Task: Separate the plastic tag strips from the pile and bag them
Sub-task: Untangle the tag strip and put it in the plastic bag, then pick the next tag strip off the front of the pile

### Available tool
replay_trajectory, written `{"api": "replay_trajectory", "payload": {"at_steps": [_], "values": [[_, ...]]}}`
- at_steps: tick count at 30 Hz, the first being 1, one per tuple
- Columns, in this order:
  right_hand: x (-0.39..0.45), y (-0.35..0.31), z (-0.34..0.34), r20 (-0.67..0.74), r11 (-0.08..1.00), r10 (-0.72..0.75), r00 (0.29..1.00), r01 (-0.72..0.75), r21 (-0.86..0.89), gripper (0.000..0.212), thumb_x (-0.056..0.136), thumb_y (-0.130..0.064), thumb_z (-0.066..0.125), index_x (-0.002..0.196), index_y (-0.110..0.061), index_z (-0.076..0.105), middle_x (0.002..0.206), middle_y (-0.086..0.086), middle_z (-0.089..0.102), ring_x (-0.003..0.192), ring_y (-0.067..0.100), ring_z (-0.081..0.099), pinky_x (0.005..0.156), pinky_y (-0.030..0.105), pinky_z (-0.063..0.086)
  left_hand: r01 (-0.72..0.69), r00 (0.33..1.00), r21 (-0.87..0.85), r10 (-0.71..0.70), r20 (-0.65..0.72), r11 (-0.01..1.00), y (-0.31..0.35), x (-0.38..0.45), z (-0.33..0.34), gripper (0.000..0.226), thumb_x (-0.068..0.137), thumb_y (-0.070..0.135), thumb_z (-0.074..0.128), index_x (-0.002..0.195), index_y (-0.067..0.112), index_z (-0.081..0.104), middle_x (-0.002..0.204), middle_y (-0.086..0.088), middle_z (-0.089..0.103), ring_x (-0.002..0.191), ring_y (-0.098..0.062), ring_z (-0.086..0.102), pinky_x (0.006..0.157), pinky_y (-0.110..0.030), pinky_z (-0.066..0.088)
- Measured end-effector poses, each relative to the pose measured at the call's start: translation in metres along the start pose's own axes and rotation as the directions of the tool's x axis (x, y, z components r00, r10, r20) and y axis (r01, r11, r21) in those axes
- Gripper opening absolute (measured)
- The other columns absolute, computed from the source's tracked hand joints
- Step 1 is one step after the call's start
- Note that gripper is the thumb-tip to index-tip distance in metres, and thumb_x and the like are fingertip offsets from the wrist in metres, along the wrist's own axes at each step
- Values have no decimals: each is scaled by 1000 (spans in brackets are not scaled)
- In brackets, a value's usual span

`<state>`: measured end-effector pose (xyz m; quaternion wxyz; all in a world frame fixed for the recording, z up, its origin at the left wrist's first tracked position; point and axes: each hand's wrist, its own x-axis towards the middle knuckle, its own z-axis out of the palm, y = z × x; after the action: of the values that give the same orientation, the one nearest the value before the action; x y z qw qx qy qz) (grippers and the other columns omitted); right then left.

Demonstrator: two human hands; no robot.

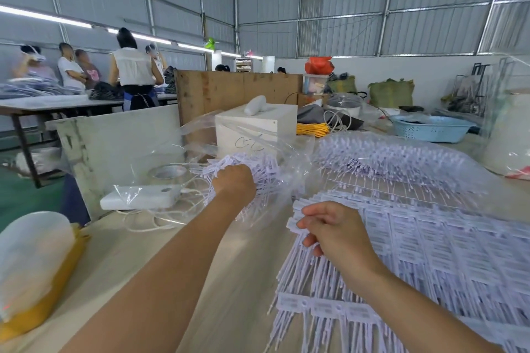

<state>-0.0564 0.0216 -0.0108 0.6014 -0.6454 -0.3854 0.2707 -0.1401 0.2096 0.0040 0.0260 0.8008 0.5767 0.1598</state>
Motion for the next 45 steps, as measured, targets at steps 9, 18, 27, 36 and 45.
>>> {"api": "replay_trajectory", "payload": {"at_steps": [9, 18, 27, 36, 45], "values": [[-14, -12, 13, 72, 999, 37, 997, -38, 4, 14, 88, 2, 57, 87, -12, 61, 76, 2, 65, 44, 7, 55, 42, 18, 44, -110, 989, 157, 124, -81, 981, -7, -59, -57, 25, 92, 27, 54, 76, 12, 41, 103, -9, 60, 100, -28, 56, 72, -33, 40], [-54, -13, -86, 6, 978, -73, 997, 73, -195, 19, 85, 1, 60, 74, -15, 62, 62, 0, 62, 41, 6, 55, 38, 17, 40, -633, 753, -268, 658, 1, 726, 75, -170, -74, 25, 85, 45, 62, 84, 22, 72, 63, 15, 63, 62, 1, 56, 59, -15, 44], [-90, 19, -257, -347, 642, -133, 928, -186, -744, 16, 82, -6, 58, 90, -13, 70, 91, 1, 69, 84, 16, 62, 74, 18, 41, -801, 446, -339, 869, 213, 494, 180, -205, -15, 32, 85, 48, 62, 96, 18, 69, 91, 3, 63, 81, -12, 57, 70, -25, 45], [-93, 20, -280, -184, 695, -100, 978, -64, -717, 13, 81, -10, 66, 90, -20, 66, 94, -5, 64, 72, 2, 56, 61, 9, 41, -773, 473, -375, 859, 196, 511, 179, -219, -4, 18, 83, 42, 65, 84, 27, 54, 94, 7, 45, 81, -12, 55, 76, -29, 49], [-97, 14, -284, -112, 761, -109, 988, 10, -648, 10, 88, -19, 64, 87, -21, 73, 91, -9, 71, 77, -2, 62, 66, 4, 43, -791, 229, -469, 901, 369, 393, 164, -227, -38, 14, 83, 37, 67, 78, 30, 57, 72, 18, 57, 57, 2, 49, 52, -14, 37]]}}
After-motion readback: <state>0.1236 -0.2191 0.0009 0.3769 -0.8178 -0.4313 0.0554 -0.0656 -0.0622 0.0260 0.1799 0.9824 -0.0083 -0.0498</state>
